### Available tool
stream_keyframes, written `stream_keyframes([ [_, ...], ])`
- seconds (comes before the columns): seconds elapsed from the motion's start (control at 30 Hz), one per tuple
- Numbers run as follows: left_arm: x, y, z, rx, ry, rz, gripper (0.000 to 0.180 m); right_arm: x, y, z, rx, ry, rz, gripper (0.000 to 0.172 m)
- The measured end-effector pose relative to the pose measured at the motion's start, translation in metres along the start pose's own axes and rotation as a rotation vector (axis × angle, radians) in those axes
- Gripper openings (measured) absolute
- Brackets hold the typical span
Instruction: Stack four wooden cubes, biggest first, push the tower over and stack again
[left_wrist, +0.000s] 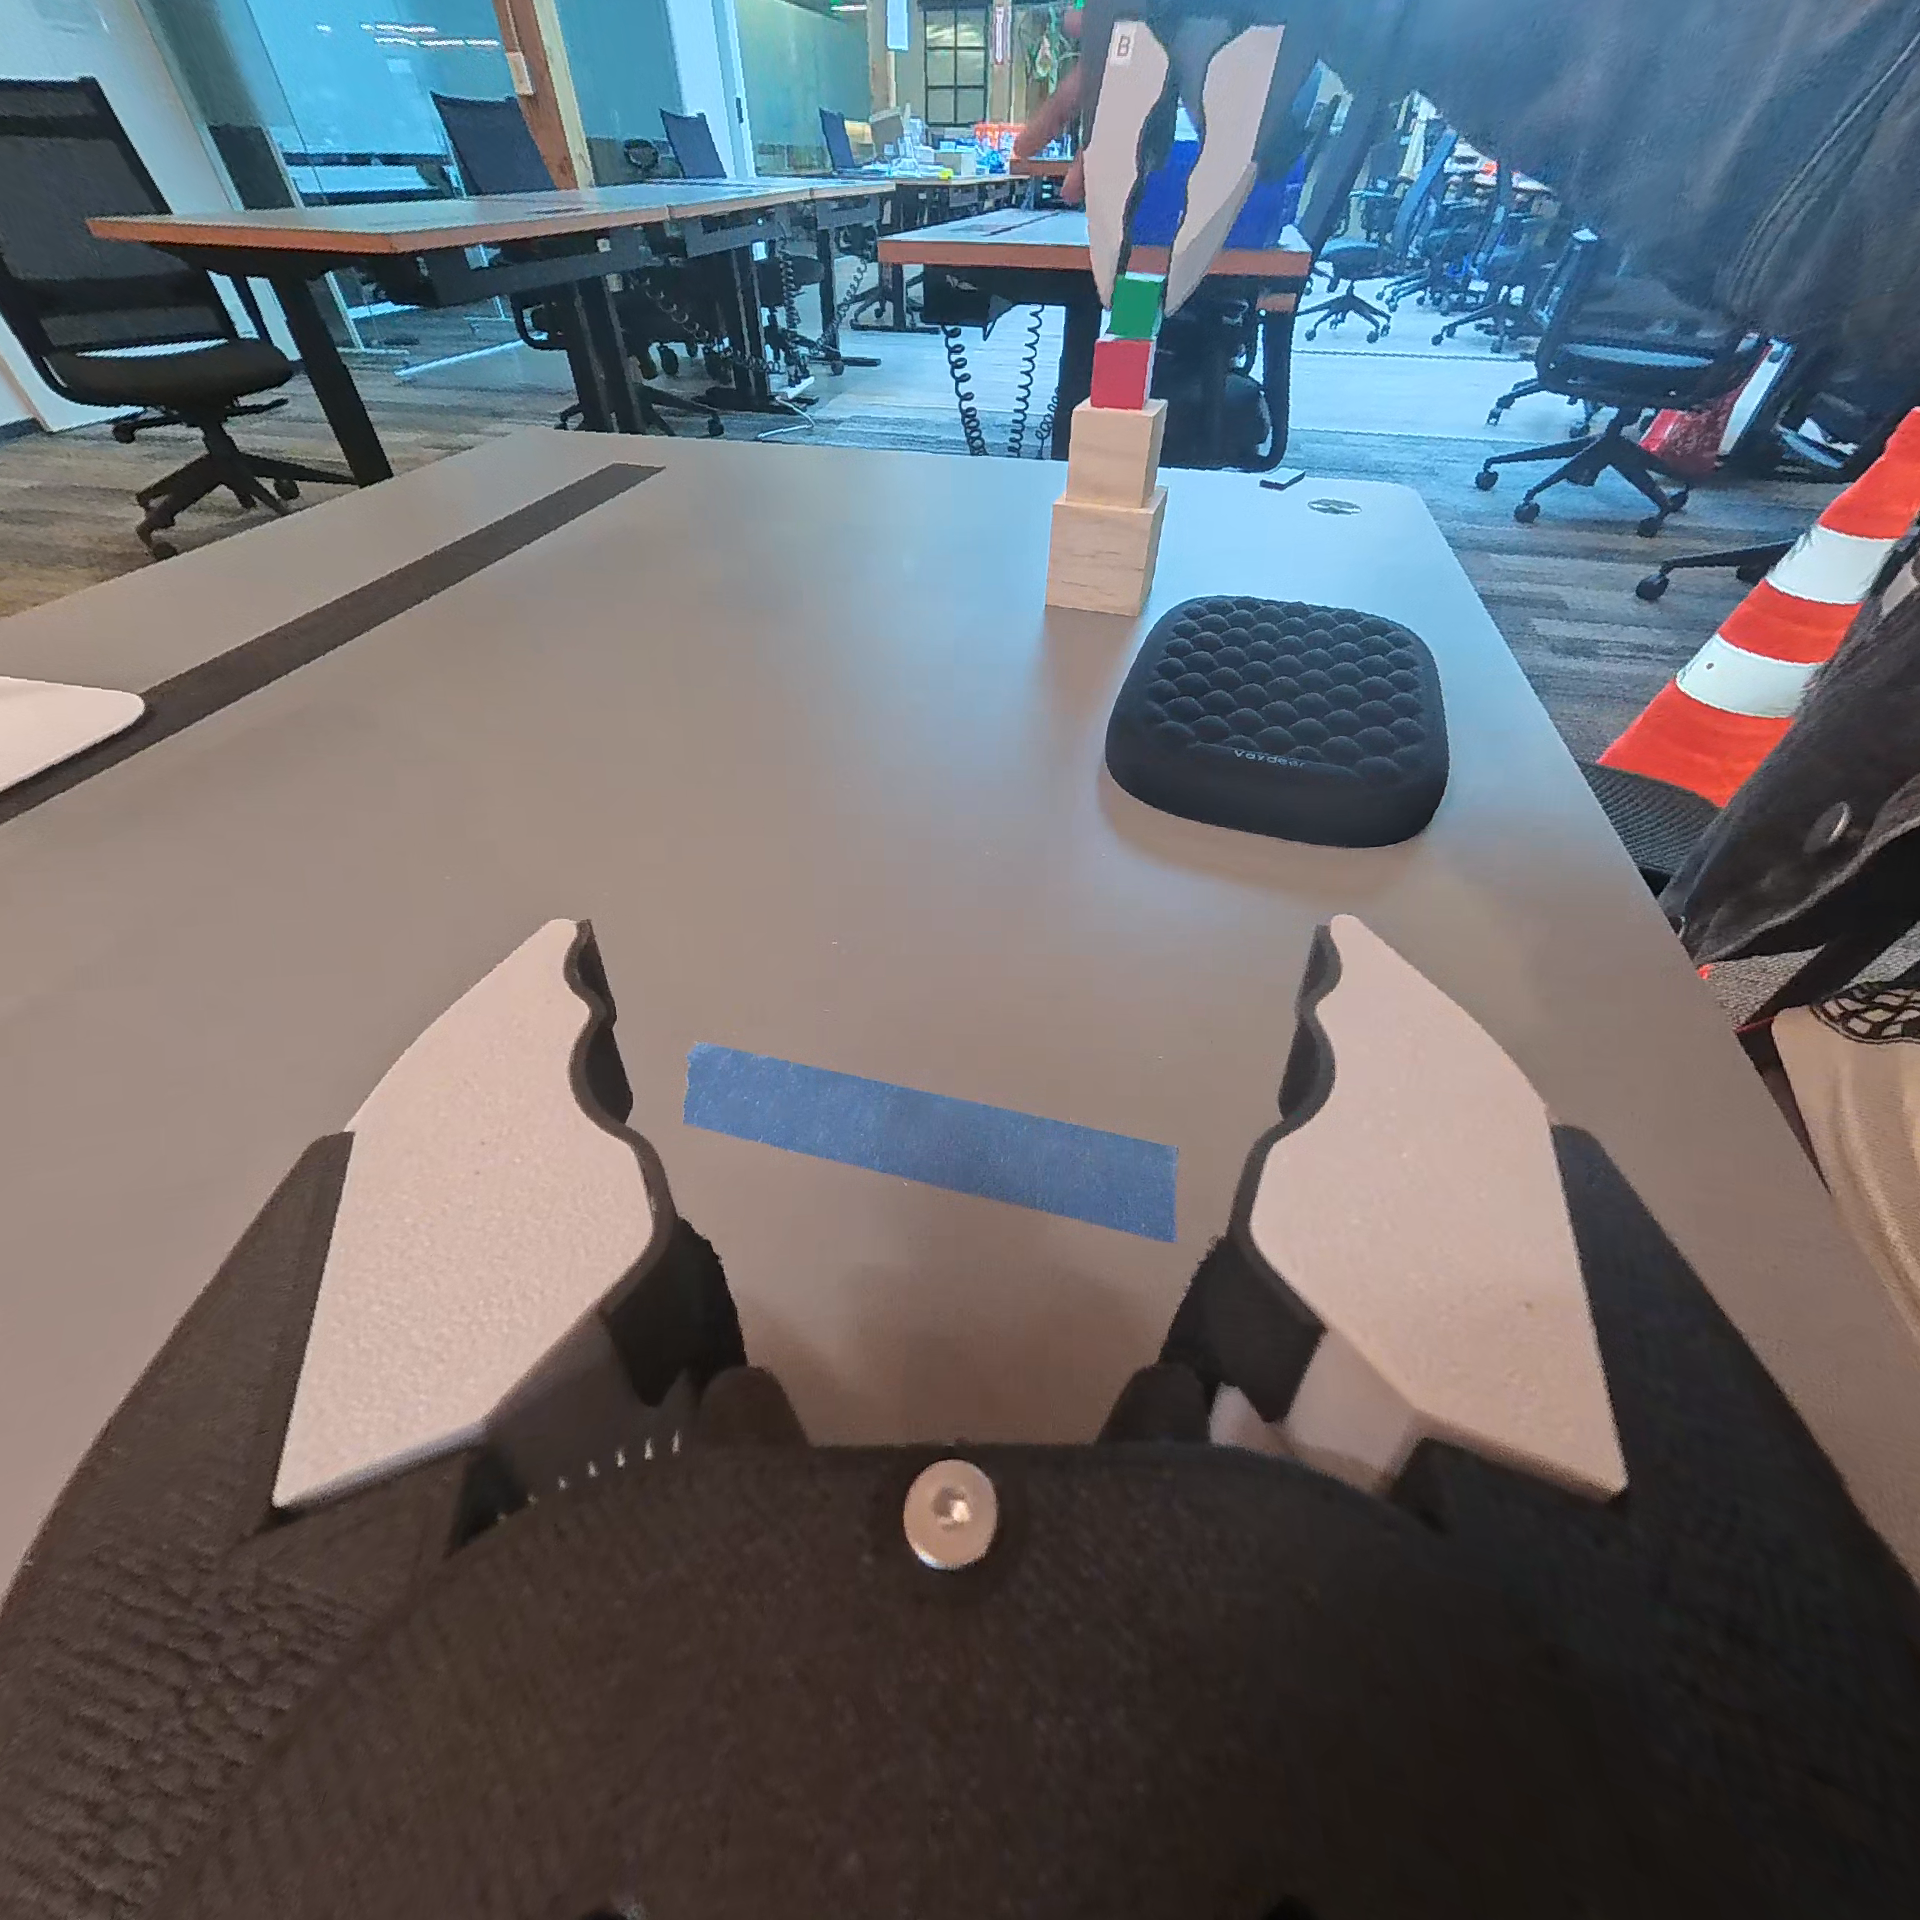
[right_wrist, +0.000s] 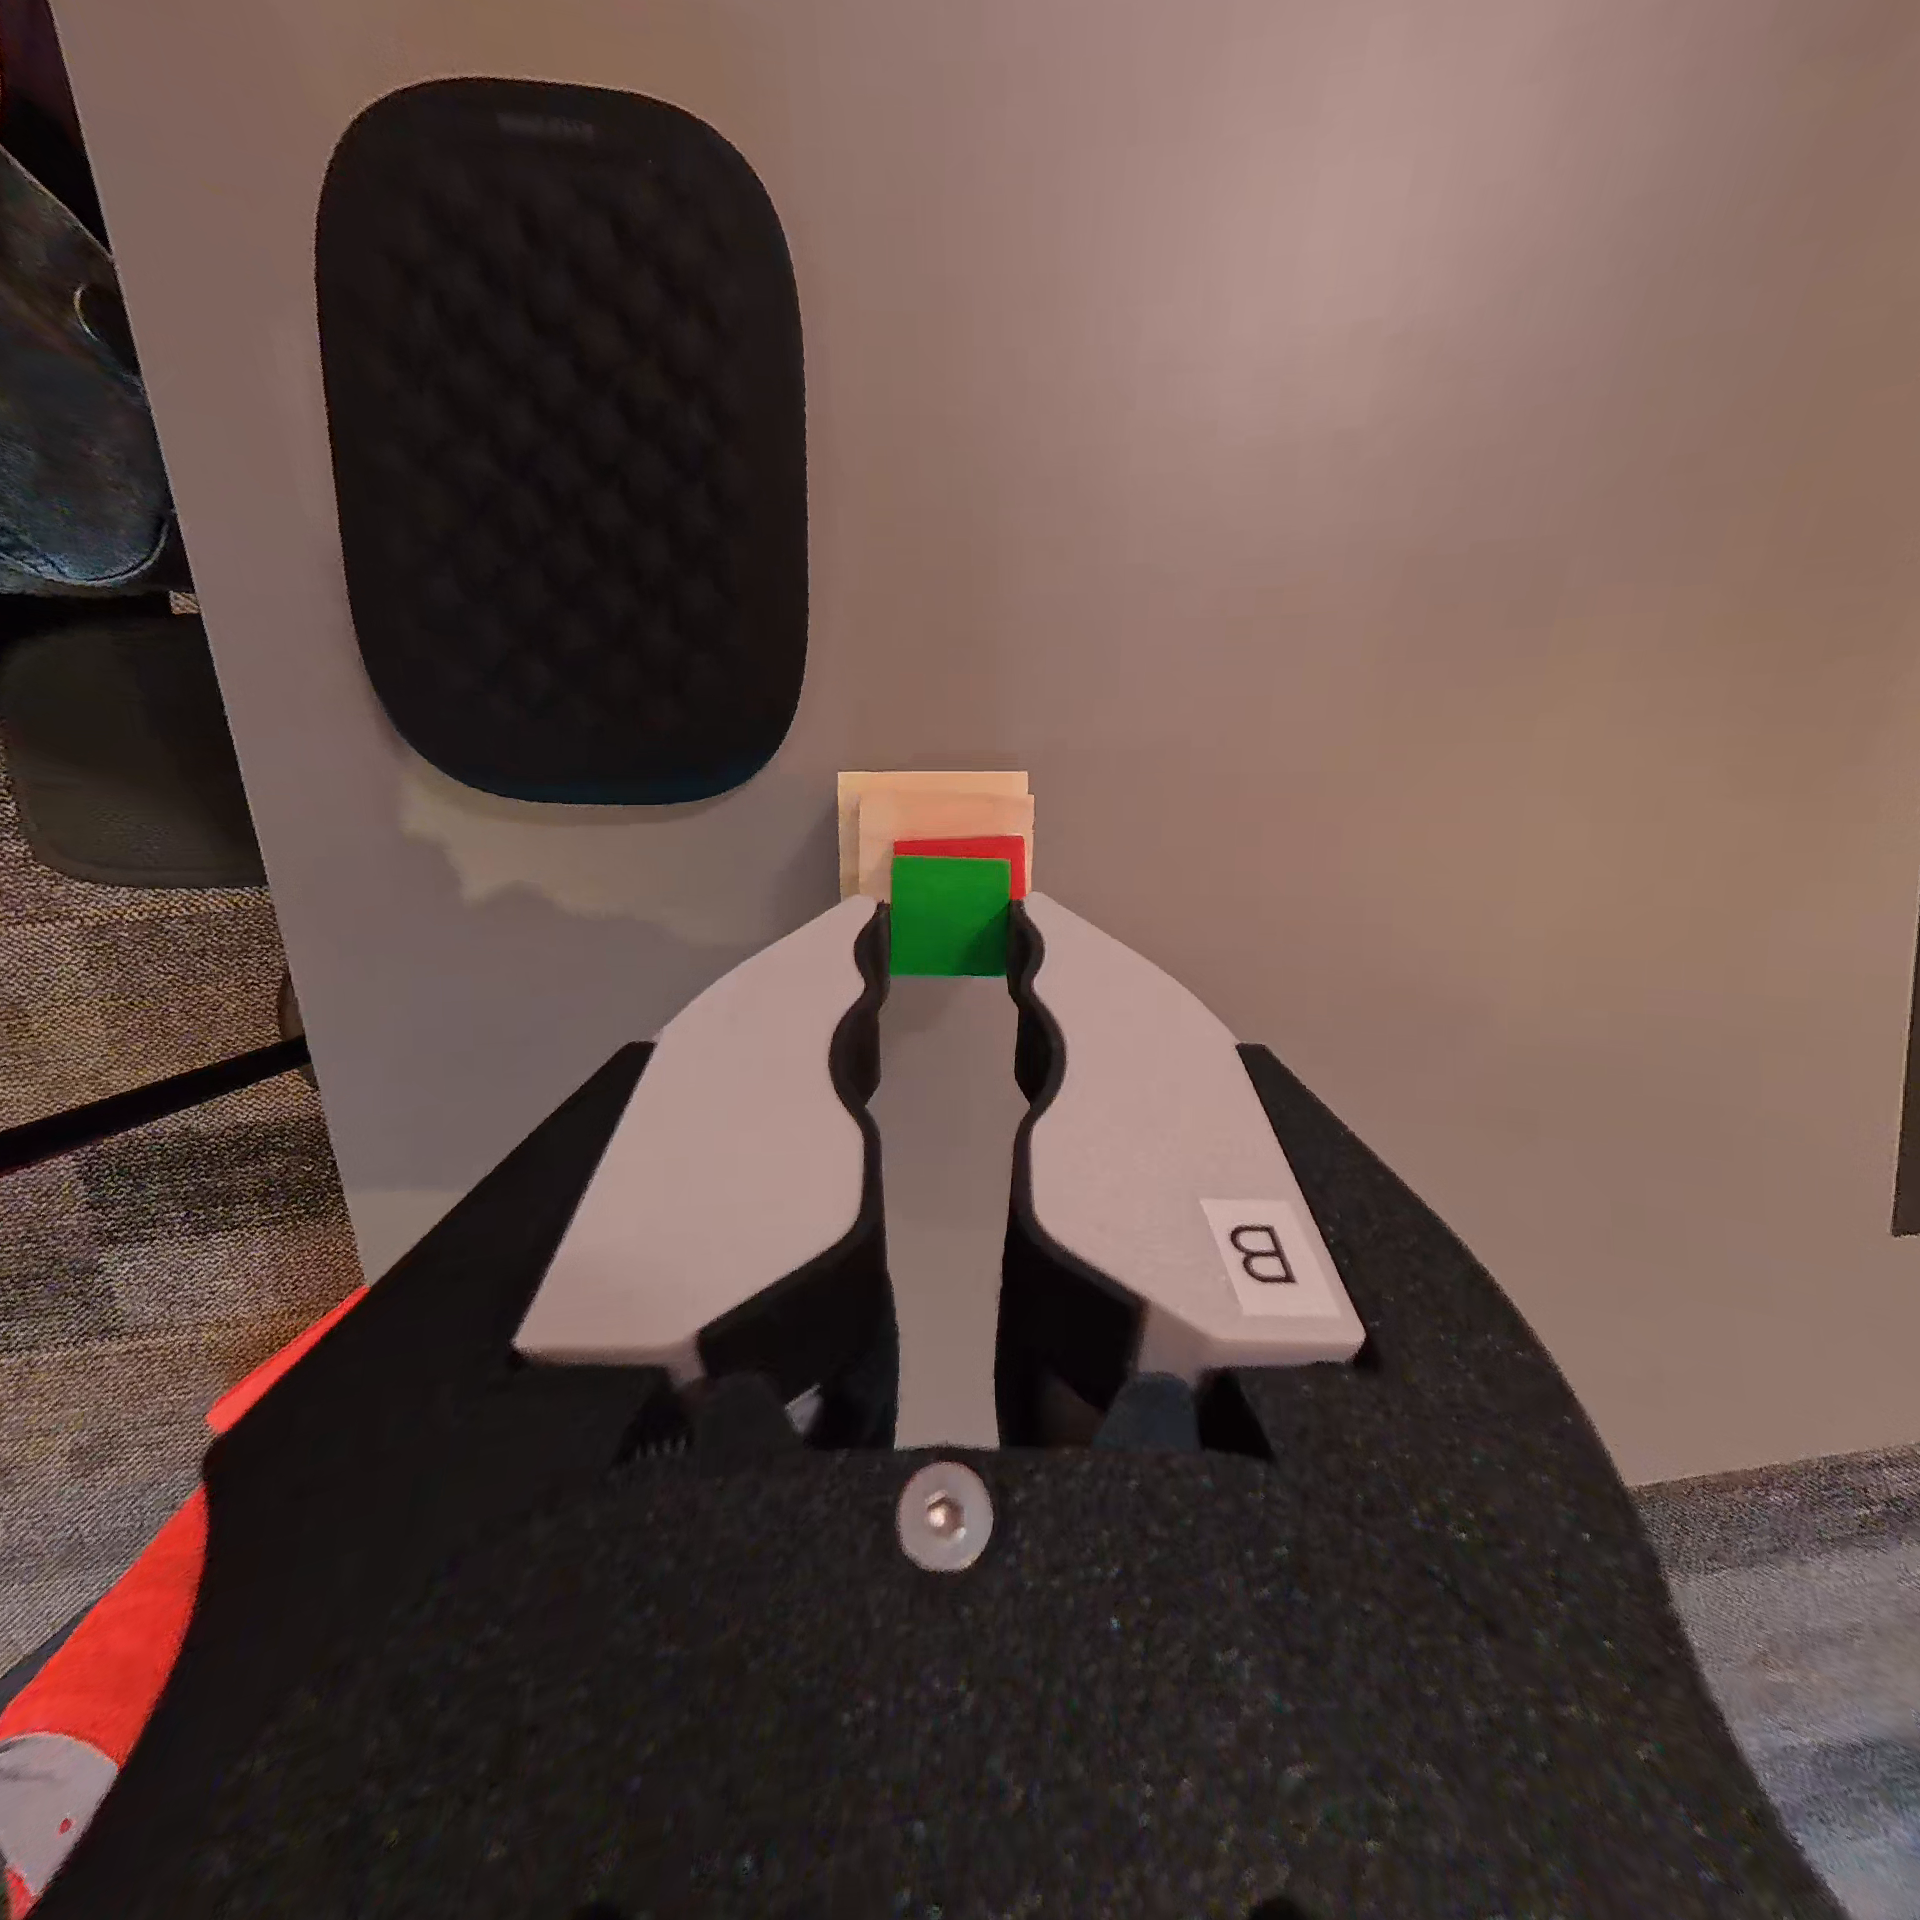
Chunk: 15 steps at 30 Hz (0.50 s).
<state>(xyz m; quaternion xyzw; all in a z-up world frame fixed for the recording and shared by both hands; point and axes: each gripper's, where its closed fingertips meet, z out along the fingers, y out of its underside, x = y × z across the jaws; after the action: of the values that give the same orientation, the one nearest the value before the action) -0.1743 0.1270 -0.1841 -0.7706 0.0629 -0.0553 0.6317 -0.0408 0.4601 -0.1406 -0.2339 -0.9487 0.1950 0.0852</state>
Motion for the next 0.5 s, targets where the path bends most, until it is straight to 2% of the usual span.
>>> stream_keyframes([
  [0.27,0.0011,0.0,-0.0001,0.0,0.005,0.004,0.123,0.0016,0.0033,0.0024,-0.016,-0.008,0.006,0.022],
  [0.5,0.0021,0.0007,0.0005,-0.005,0.007,0.014,0.123,0.0037,0.0018,-0.0001,0.005,0.014,0.033,0.039],
])
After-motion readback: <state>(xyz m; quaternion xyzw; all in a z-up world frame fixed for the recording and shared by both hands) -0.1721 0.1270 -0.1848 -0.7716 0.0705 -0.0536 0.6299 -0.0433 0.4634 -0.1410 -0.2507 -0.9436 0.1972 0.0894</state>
